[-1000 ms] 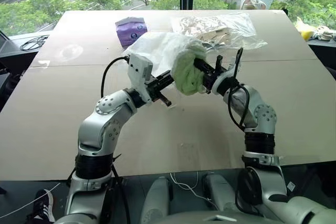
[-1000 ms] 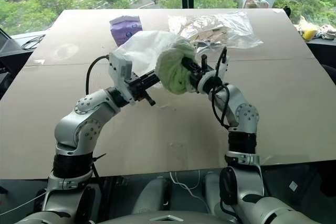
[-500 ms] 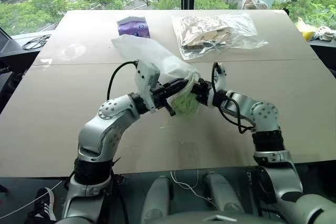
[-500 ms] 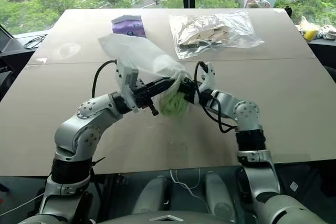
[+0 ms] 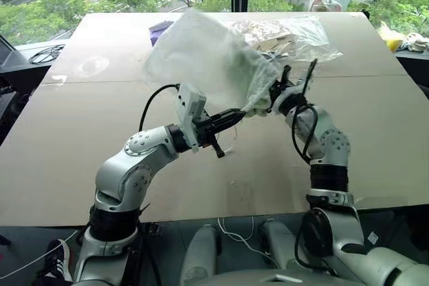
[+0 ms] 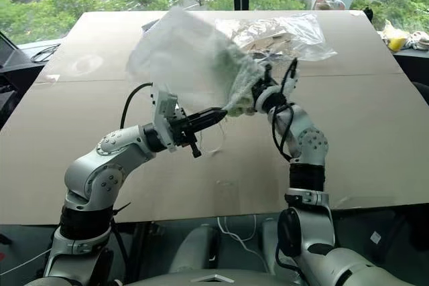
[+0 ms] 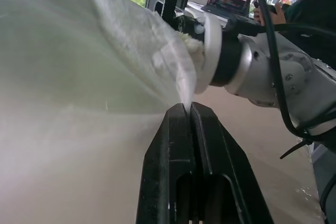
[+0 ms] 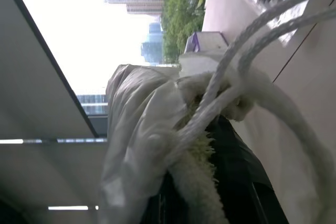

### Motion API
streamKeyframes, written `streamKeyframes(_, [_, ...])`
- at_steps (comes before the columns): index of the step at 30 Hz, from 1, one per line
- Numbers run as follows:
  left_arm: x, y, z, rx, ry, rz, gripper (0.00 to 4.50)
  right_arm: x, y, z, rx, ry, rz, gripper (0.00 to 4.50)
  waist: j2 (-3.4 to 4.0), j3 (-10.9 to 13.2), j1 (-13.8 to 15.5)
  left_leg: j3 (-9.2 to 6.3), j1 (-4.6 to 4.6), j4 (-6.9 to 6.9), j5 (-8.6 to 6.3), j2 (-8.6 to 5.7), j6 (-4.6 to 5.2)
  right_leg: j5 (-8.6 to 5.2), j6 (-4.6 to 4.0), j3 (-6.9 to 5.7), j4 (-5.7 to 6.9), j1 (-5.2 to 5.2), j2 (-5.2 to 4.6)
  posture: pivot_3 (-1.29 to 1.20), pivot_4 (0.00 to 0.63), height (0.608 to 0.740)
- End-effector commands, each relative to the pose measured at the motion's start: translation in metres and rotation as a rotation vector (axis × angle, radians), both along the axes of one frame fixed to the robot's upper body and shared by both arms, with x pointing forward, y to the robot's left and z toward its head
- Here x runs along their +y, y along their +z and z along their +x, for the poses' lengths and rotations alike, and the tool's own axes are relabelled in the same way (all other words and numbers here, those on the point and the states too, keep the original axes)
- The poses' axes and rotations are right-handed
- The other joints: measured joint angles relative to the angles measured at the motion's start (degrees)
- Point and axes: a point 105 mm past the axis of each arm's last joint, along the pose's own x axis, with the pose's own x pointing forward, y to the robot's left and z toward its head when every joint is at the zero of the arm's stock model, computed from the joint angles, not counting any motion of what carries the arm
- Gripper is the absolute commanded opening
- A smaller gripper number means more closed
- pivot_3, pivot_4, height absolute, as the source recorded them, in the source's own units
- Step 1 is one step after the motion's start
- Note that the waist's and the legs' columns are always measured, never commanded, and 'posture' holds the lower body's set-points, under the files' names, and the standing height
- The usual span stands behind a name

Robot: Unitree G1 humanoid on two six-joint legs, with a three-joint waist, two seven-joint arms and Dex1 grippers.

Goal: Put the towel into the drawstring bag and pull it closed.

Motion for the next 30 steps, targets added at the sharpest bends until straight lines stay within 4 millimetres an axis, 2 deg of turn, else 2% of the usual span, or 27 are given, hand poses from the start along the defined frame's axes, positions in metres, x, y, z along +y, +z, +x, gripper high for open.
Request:
streamKeyframes(1, [-0.002, 0.009, 0.004, -0.069, 0.021, 0.011, 0.06, 0.062, 0.036, -0.029, -0.079, 0.177, 0.087, 0.0, 0.06, 0.0, -0.7, 0.07, 0.04, 0.0, 0.0, 0.01, 0.0, 0.0, 0.0, 0.06, 0.01, -0.02, 0.01, 0.0, 0.15, 0.74])
streamKeyframes(6, [0.011, 0.011, 0.026, -0.113, 0.151, 0.013, 0.06, 0.061, 0.014, -0.029, 0.001, 0.131, -0.029, 0.0, 0.07, 0.0, -0.4, -0.04, 0.06, -0.04, 0.0, 0.05, 0.0, -0.01, -0.03, 0.01, 0.08, -0.03, 0.09, 0.0, 0.15, 0.74])
streamKeyframes(7, [0.014, 0.01, 0.029, -0.115, 0.168, 0.017, 0.0, 0.06, 0.01, -0.029, 0.005, 0.128, -0.051, 0.84, 0.07, 0.0, -0.3, -0.02, 0.05, -0.03, 0.0, 0.04, 0.0, 0.0, -0.02, 0.02, 0.07, -0.03, 0.08, 0.0, 0.15, 0.74])
streamKeyframes(8, [0.016, 0.008, 0.032, -0.115, 0.181, 0.02, 0.0, 0.058, 0.006, -0.03, 0.005, 0.127, -0.09, 1.14, 0.07, 0.0, -0.3, -0.01, 0.03, -0.02, 0.0, 0.03, 0.0, 0.0, -0.02, 0.02, 0.05, -0.03, 0.06, 0.0, 0.15, 0.74])
streamKeyframes(12, [0.029, 0.003, 0.039, -0.095, 0.233, -0.001, 0.0, 0.042, -0.013, -0.032, -0.059, 0.131, -0.352, 2.98, 0.07, 0.0, -0.2, 0.03, -0.01, -0.05, 0.0, 0.01, 0.0, 0.0, -0.02, 0.03, 0.0, -0.03, 0.0, 0.0, 0.15, 0.74])
streamKeyframes(16, [0.035, 0.01, 0.046, -0.085, 0.253, -0.043, 0.0, 0.024, -0.019, -0.04, -0.112, 0.186, -0.406, 2.98, 0.07, 0.0, 0.1, 0.03, -0.05, -0.02, 0.0, 0.01, 0.0, 0.01, -0.02, 0.03, 0.01, -0.07, 0.0, 0.0, 0.15, 0.74])
streamKeyframes(22, [0.032, 0.009, 0.048, -0.07, 0.232, -0.058, 0.0, 0.018, -0.031, -0.056, -0.188, 0.301, -0.482, 2.98, 0.06, 0.0, -0.1, 0.05, -0.01, 0.02, 0.0, 0.01, 0.0, 0.0, -0.01, 0.04, 0.02, -0.03, 0.02, 0.0, 0.15, 0.74])
streamKeyframes(27, [0.031, 0.009, 0.047, -0.066, 0.226, -0.057, 0.0, 0.006, -0.041, -0.059, -0.238, 0.302, -0.532, 2.98, 0.05, 0.0, -0.1, 0.03, 0.02, -0.02, 0.0, 0.04, 0.01, 0.0, -0.01, 0.04, 0.05, -0.04, 0.07, 0.0, 0.15, 0.74])
streamKeyframes(30, [0.03, 0.007, 0.046, -0.062, 0.222, -0.055, 0.0, 0.006, -0.047, -0.071, -0.314, 0.358, -0.607, 2.98, 0.05, 0.0, 0.2, 0.06, -0.03, 0.03, 0.0, 0.0, 0.0, -0.01, 0.02, 0.05, 0.02, -0.03, 0.01, 0.0, 0.15, 0.74])
